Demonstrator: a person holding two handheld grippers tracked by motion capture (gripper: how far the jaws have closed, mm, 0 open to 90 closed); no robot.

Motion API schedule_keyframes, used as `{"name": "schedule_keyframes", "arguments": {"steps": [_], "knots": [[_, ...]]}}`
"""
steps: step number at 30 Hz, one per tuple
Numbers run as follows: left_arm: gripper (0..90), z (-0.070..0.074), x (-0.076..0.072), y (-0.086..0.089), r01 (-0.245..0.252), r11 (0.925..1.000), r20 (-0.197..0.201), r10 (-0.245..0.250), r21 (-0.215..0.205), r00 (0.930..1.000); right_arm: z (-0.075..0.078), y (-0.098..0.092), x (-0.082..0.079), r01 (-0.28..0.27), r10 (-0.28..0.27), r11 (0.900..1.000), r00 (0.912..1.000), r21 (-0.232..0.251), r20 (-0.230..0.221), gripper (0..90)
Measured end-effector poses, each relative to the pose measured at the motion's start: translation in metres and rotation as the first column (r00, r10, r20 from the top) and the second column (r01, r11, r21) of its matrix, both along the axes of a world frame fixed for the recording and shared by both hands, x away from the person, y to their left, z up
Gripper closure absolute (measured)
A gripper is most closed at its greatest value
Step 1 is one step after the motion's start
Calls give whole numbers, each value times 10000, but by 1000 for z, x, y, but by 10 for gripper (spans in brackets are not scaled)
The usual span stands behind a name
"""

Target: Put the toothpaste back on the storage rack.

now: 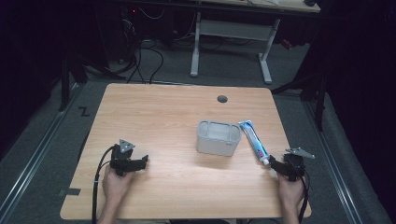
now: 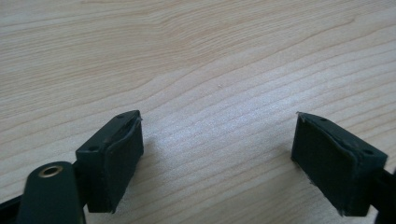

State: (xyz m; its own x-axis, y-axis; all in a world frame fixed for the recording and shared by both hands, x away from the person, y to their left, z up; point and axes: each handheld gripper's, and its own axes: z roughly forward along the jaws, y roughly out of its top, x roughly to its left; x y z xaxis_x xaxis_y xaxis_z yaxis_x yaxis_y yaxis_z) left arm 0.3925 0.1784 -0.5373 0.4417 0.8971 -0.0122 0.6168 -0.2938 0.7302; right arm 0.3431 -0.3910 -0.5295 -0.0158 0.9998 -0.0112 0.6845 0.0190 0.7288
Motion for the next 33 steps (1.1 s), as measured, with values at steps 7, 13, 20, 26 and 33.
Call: {"name": "schedule_keyframes", "arguments": {"steps": [7, 13, 20, 26, 33], "knots": [[153, 0, 0, -1, 62, 10000, -27, -62, 24, 10000, 0, 0, 0, -11, 12, 10000, 10000, 97, -35, 340], [153, 0, 0, -1, 57, 10000, -27, -57, 18, 10000, 0, -1, 0, 5, -4, 9996, 10000, 282, -18, 325], [154, 0, 0, 0, 52, 10000, -28, -52, 10, 10000, 0, -2, -1, -11, 10, 9994, 10000, 343, 30, 331], [158, 0, 0, 0, 37, 10000, -21, -37, 10, 10000, 0, -1, -1, 89, -89, 9997, 10000, 231, 1, 351], [165, 0, 0, 0, 21, 10000, -16, -21, -6, 10000, 1, 0, -1, 203, -202, 9998, 9998, 68, -40, 361]]}}
